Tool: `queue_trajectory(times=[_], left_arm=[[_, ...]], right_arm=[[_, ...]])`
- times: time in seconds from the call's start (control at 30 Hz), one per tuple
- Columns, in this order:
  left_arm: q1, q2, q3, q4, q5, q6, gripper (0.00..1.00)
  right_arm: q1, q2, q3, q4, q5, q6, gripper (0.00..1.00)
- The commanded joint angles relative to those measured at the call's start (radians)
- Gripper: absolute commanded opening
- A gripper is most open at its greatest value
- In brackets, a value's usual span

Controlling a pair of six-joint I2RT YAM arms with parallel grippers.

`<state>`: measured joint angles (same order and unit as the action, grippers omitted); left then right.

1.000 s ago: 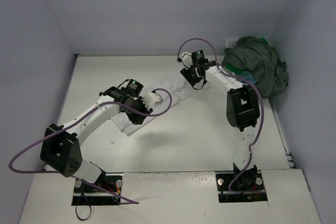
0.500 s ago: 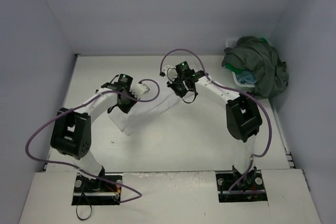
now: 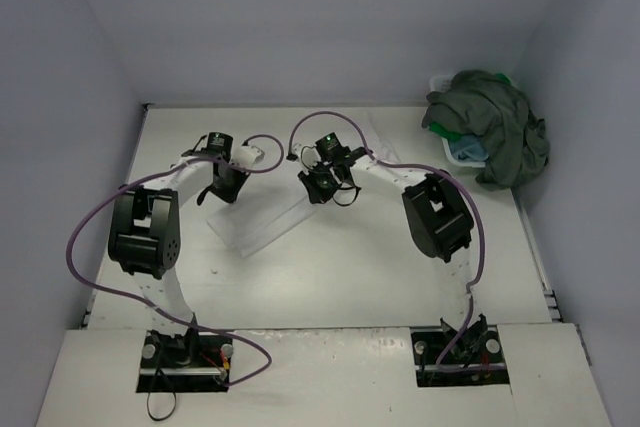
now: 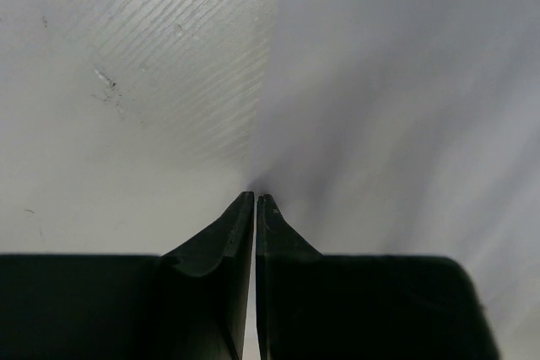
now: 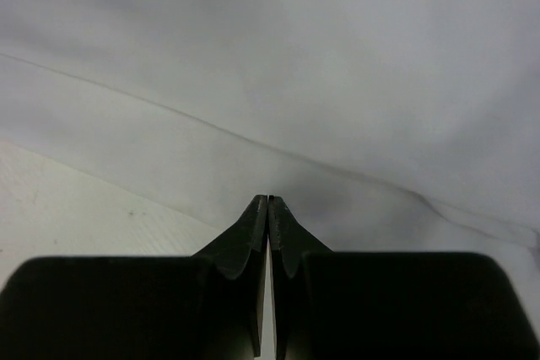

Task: Fold and stack the t-shirts
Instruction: Rotate the tshirt 90 degrees

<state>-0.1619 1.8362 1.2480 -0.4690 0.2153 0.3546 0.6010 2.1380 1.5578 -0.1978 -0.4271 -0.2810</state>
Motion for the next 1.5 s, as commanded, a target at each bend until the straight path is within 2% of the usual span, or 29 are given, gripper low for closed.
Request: queue_trajectory(times=[0.0, 0.73, 0.93, 1.13, 1.3, 1.47], left_arm=[[0.001, -0.054, 0.027, 0.015, 0.036, -0.013, 0.01], [0.001, -0.091, -0.091, -0.019, 0.079, 0.023, 0.01], [0.001, -0.120, -0.114, -0.066, 0.094, 0.037, 0.01], [-0.002, -0.176, -0.105, -0.160, 0.180, 0.026, 0.02], [-0.033, -0.229, -0.084, -0.252, 0.283, 0.011, 0.02], [-0.091, -0.290, -0.088, -0.283, 0.311, -0.016, 0.02]], right_arm=[[0.039, -0.015, 0.045, 0.046, -0.035, 0.022, 0.00], [0.048, 0.057, 0.039, 0.012, -0.055, 0.003, 0.00], [0.045, -0.030, -0.080, -0.055, -0.036, -0.043, 0.00], [0.040, -0.141, -0.203, -0.149, 0.036, -0.089, 0.00], [-0.023, -0.234, -0.260, -0.175, 0.059, -0.121, 0.00], [-0.130, -0.262, -0.283, -0.192, 0.048, -0.159, 0.00]])
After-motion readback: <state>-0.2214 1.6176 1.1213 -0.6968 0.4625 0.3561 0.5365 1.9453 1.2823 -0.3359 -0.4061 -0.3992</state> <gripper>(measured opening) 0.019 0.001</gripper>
